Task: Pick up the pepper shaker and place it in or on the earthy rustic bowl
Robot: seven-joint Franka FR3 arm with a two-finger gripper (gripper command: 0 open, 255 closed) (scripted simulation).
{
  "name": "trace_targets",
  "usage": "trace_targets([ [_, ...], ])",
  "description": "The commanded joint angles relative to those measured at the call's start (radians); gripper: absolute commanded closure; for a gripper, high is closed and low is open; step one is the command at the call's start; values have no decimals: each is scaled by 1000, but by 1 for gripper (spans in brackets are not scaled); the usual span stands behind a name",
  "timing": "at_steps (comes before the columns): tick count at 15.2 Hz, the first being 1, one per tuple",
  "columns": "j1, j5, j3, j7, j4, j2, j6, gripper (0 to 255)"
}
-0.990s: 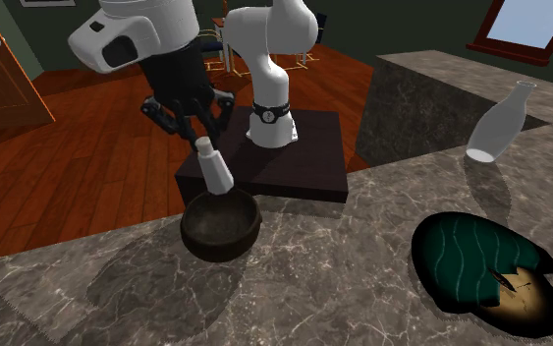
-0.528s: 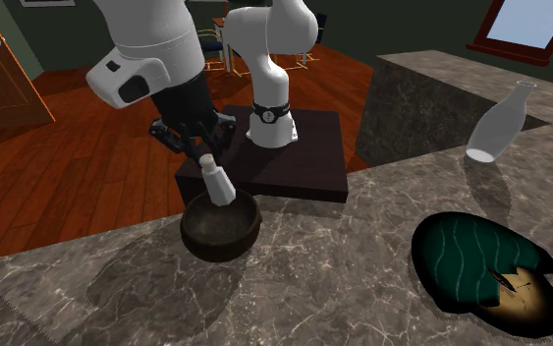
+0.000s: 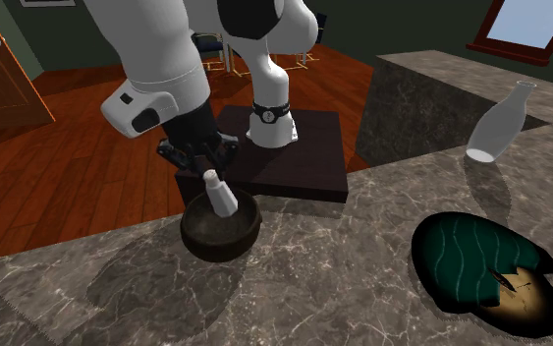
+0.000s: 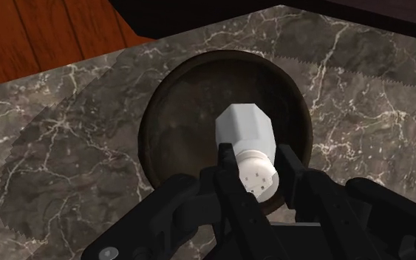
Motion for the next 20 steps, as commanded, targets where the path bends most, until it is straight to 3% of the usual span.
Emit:
trace_targets([
  [1, 1, 1, 1, 1, -2, 2, 5, 255],
  [6, 1, 1, 1, 1, -2, 2, 5, 255],
  [7, 1, 1, 1, 1, -2, 2, 5, 0],
  [12, 1, 1, 1, 1, -2, 2, 5, 0],
  [16, 0, -4, 1, 4, 86, -46, -131, 0],
  [20, 0, -4, 1, 4, 86, -47, -131, 0],
])
